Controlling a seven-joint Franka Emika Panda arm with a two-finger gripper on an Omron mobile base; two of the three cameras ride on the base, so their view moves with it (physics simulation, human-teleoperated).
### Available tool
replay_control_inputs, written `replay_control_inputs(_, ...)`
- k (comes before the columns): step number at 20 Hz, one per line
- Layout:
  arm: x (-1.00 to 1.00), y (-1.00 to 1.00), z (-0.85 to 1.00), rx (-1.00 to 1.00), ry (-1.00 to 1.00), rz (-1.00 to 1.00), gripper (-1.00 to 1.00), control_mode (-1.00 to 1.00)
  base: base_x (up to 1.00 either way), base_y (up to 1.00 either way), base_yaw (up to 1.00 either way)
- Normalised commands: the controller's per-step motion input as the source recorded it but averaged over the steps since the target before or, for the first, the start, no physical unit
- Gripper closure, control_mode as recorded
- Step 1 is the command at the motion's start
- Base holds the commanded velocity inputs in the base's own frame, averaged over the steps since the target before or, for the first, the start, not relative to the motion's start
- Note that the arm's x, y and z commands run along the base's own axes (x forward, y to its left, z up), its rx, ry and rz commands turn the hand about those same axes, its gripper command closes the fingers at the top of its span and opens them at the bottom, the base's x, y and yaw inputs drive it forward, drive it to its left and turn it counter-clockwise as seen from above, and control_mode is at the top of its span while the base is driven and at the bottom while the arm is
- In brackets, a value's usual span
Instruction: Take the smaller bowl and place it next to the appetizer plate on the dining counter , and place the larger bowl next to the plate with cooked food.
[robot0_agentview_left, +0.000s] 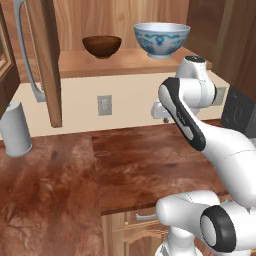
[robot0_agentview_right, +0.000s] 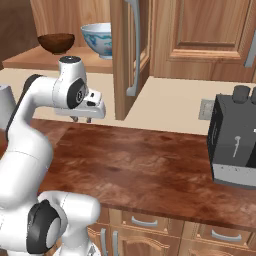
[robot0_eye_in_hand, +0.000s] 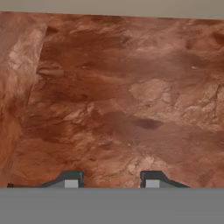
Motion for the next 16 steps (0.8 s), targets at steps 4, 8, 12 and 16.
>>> replay_control_inputs(4,-0.27,0.04,0.0,0.0,-0.08,0.02,-1.0,-1.0,0.0,0.0,0.0)
replay_control_inputs(8,-0.5,0.51,-0.03,0.01,-0.03,0.05,-1.0,-1.0,0.0,0.0,0.0)
replay_control_inputs(12,-0.37,0.3,0.1,0.07,0.0,-0.06,-1.0,-1.0,0.0,0.0,0.0)
replay_control_inputs(16,-0.25,0.13,0.23,0.11,-0.01,-0.19,-1.0,-1.0,0.0,0.0,0.0)
